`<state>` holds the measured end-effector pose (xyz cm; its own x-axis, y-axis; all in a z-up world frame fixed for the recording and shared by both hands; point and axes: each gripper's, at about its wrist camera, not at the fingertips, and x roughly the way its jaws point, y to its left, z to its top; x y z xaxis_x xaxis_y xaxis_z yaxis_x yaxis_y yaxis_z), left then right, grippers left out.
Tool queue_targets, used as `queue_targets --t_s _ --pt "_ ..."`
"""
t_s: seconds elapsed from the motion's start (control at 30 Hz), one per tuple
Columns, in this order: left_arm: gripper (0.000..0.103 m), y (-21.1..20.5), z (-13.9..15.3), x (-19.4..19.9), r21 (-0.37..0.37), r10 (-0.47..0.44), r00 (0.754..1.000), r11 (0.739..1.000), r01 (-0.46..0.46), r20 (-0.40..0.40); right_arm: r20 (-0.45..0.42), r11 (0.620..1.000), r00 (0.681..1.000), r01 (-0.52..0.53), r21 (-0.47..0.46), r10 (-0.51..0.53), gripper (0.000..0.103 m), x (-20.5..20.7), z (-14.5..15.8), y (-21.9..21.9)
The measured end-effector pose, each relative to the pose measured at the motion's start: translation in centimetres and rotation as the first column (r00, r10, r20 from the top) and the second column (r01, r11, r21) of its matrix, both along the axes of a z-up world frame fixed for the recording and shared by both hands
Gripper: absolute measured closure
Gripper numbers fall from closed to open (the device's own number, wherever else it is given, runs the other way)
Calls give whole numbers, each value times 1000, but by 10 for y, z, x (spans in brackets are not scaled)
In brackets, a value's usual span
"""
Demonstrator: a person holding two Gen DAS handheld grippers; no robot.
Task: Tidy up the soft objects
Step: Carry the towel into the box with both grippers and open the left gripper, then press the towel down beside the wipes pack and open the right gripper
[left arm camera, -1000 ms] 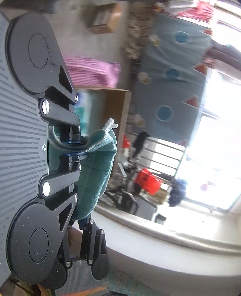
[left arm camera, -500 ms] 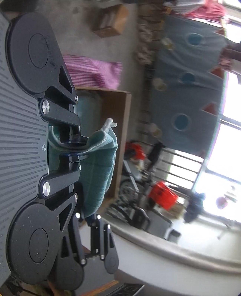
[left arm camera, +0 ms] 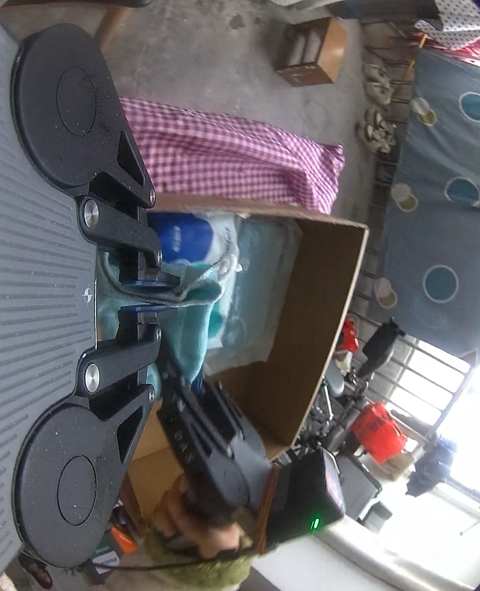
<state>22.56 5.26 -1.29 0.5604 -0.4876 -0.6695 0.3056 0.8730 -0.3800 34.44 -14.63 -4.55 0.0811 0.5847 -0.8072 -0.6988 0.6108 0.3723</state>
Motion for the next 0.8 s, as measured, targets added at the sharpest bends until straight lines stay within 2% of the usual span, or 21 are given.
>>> queue_targets --t_s 0.07,0.17,0.2,0.23,0.27,0.3,0.33,0.43,0.5,0.53,0.67,0.73,0.8 --pt "94 -1 2 -2 12 9 1000 1000 -9 -3 -69 1000 997 -30 -5 30 82 13 -12 8" --pt "90 1 6 -7 28 19 1000 999 -20 12 -104 997 992 -71 -11 70 80 25 -19 22" --pt "87 2 8 -8 20 20 1000 1000 -20 19 -106 997 992 -70 -15 68 76 26 -18 25" --pt "84 4 9 -9 6 22 999 1000 -22 23 -110 997 992 -71 -21 68 62 27 -17 27" --pt "76 6 11 -12 -9 30 999 1000 -29 33 -108 997 992 -67 -26 64 51 25 -15 23" --pt "67 9 13 -16 -19 39 998 999 -38 50 -103 998 993 -55 -40 50 32 21 -13 17" --pt "64 12 16 -19 -30 46 996 999 -44 72 -92 997 995 -43 -60 38 29 16 -12 21" --pt "56 22 24 -31 -65 65 990 996 -57 121 -11 996 1000 -11 -86 10 29 7 1 16" --pt "41 29 28 -38 -90 86 985 993 -73 150 21 997 1000 22 -72 -20 33 6 11 12" --pt "37 32 30 -43 -99 97 981 992 -81 169 45 997 998 48 -59 -45 41 4 17 10" --pt "21 39 34 -58 -131 109 972 988 -83 208 137 994 985 109 -29 -104 59 -3 34 17" --pt "18 42 33 -63 -144 112 970 986 -82 215 171 993 980 109 -38 -101 74 -8 34 29" --pt "15 46 31 -67 -147 117 969 985 -87 216 189 993 977 105 -53 -94 79 -10 29 44"
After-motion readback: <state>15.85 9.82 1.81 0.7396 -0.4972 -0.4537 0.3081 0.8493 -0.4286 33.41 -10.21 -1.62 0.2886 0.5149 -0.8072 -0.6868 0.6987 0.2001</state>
